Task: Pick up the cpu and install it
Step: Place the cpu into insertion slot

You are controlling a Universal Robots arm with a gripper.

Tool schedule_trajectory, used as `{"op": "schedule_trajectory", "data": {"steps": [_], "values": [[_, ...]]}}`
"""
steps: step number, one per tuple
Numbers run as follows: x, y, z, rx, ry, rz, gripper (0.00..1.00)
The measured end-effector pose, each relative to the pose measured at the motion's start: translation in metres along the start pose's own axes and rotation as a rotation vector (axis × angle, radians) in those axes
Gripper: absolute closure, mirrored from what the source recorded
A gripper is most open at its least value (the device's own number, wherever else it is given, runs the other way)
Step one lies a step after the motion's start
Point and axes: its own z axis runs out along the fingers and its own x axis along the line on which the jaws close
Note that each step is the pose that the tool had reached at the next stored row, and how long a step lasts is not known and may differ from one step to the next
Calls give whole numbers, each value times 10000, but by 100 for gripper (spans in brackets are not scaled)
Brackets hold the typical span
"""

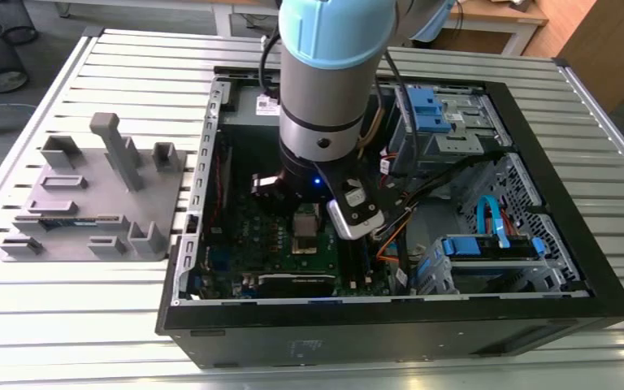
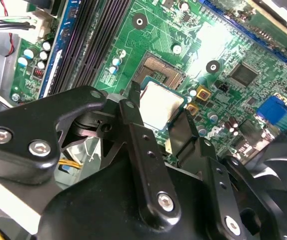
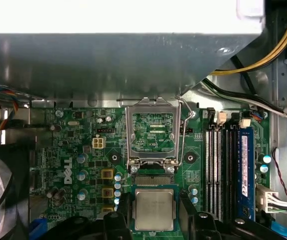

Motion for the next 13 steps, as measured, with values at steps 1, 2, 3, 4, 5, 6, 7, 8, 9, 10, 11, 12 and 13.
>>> {"op": "schedule_trajectory", "data": {"steps": [1,2,3,4,5,6,7,8,9,10,11,12,13], "values": [[0,-1,9,0,0,0,53],[1,-1,17,-1,0,-1,53],[1,-2,21,0,0,-1,53],[2,-2,20,2,1,-1,53],[2,-1,28,0,0,0,53],[2,-2,35,0,0,0,53],[2,-1,35,0,0,0,53],[2,-2,35,0,0,0,53],[2,-2,35,0,0,0,53],[2,-2,35,0,0,0,53],[2,-2,35,0,0,0,53],[2,-2,36,0,0,0,53],[2,-2,39,-3,-1,0,53]]}}
